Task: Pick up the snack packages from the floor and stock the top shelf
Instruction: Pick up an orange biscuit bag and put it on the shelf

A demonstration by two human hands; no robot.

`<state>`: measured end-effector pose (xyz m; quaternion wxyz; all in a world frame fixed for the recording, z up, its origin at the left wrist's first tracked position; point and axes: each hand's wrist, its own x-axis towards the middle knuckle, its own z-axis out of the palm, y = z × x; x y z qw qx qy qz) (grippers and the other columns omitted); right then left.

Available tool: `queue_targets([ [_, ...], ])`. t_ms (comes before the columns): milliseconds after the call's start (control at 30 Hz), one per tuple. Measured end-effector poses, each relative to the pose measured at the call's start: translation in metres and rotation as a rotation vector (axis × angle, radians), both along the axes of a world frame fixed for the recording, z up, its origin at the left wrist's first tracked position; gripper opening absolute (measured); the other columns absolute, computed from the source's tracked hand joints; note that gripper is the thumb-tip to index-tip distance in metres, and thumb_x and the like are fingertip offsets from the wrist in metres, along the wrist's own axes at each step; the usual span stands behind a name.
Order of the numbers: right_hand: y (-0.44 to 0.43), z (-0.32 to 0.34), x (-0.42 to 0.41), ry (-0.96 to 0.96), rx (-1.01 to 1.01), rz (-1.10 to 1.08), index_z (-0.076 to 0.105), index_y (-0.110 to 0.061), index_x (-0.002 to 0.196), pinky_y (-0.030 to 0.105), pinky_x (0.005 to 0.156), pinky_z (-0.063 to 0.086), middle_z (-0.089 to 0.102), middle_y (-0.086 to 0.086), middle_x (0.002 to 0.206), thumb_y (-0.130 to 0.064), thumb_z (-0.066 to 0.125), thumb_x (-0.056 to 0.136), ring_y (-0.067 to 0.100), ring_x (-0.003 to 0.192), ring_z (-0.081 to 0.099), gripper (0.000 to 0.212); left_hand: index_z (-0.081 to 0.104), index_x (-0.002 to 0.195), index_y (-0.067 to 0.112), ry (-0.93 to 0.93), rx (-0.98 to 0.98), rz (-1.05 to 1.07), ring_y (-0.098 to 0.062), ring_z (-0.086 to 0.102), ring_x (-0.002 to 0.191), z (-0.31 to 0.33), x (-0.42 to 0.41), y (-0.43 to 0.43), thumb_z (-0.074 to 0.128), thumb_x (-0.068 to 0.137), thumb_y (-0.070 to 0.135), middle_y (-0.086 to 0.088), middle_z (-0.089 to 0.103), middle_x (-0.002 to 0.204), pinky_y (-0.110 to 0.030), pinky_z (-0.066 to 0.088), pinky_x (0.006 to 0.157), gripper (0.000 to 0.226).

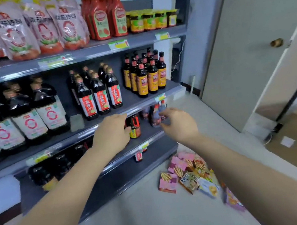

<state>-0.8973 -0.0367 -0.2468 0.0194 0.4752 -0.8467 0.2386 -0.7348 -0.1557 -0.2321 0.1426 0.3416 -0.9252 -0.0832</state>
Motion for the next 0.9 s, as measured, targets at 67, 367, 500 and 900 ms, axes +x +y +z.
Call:
queue_targets([
  [67,0.023,-0.006,-0.040,0.001,0.024,-0.047,0.063,-0.016,0.120,0.043,0.083,0.051,0.061,0.011,0.118,-0.021,0.059,0.087,0.033,0.109,0.057,0.033,0.050,0.132,0.009,-0.013,0.012,-0.049,-0.032,0.049,0.118,-0.005,-0.045,0.014,0.051,0.096,0.028,-0.011,0.057,0.126,-0.043,0.045,0.093,0.041],
  [367,0.107,-0.034,-0.205,-0.024,0.108,-0.251,0.056,-0.021,0.130,0.036,0.088,0.050,0.059,0.004,0.126,-0.026,0.058,0.090,0.024,0.116,0.055,0.040,0.056,0.123,0.010,-0.012,0.075,-0.243,-0.036,0.054,0.108,-0.042,-0.227,0.067,0.055,0.091,0.026,-0.013,0.060,0.116,-0.045,0.049,0.084,0.036],
  [500,0.128,-0.057,-0.267,-0.069,0.152,-0.329,0.055,-0.021,0.131,0.036,0.088,0.049,0.058,0.004,0.128,-0.025,0.057,0.091,0.023,0.118,0.053,0.040,0.056,0.119,0.007,-0.065,0.088,-0.314,-0.035,0.055,0.108,-0.061,-0.302,0.079,0.054,0.092,0.024,-0.014,0.061,0.116,-0.042,0.048,0.081,0.032],
  [900,0.157,-0.145,-0.445,-0.279,0.289,-0.552,0.053,-0.022,0.132,0.034,0.087,0.049,0.057,0.002,0.127,-0.027,0.056,0.093,0.021,0.116,0.053,0.040,0.053,0.126,0.008,-0.241,0.135,-0.567,-0.027,0.055,0.110,-0.163,-0.530,0.090,0.050,0.095,0.031,-0.010,0.062,0.118,-0.039,0.048,0.087,0.038],
])
